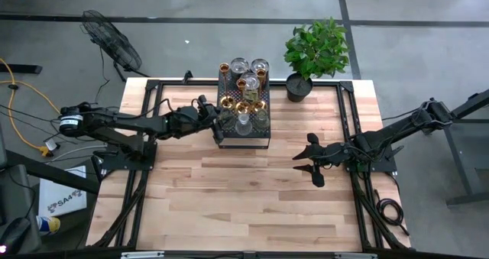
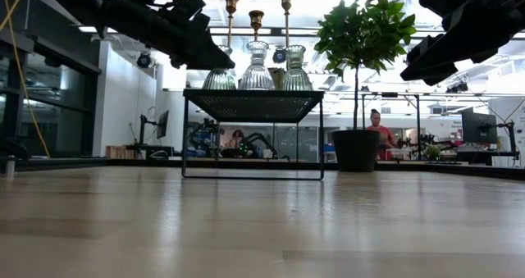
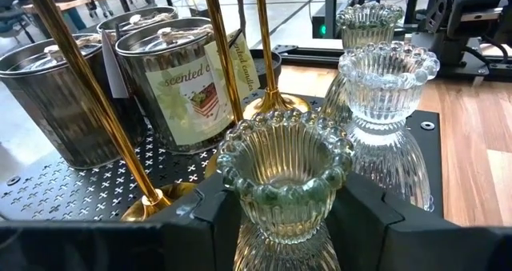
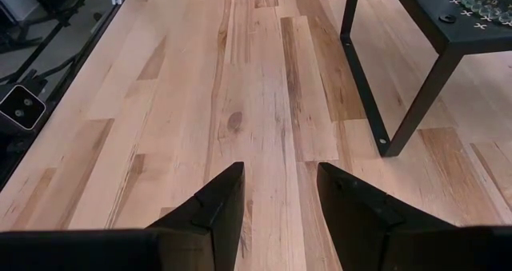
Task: Pick & Place candle stick holders
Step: Put the green transparent candle holder on the shelf, then return to Home Position
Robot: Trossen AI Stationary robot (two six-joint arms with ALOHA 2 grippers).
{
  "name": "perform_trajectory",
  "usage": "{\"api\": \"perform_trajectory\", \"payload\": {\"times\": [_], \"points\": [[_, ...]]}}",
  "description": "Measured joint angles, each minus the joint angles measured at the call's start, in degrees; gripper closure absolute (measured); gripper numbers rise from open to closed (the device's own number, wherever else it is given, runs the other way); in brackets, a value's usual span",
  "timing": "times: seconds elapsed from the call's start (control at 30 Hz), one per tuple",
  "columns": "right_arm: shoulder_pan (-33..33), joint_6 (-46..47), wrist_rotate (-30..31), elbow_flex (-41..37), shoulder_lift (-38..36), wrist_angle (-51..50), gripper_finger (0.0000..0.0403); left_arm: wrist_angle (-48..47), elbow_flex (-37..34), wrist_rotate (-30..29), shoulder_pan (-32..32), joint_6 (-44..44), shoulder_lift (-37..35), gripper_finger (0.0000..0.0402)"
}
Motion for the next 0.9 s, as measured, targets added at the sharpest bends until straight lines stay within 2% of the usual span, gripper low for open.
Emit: {"api": "perform_trajectory", "payload": {"times": [0.17,0.53,0.9], "points": [[0.0,0.0,0.0,0.0,0.0,0.0,0.0253,0.0,0.0,0.0,0.0,0.0,0.0,0.0246],[0.0,0.0,0.0,0.0,0.0,0.0,0.0253,2.9,-0.2,-2.4,-0.1,1.8,0.1,0.018],[0.0,0.0,0.0,0.0,0.0,0.0,0.0253,3.7,2.8,-1.1,-0.1,3.7,-0.1,0.0174]]}}
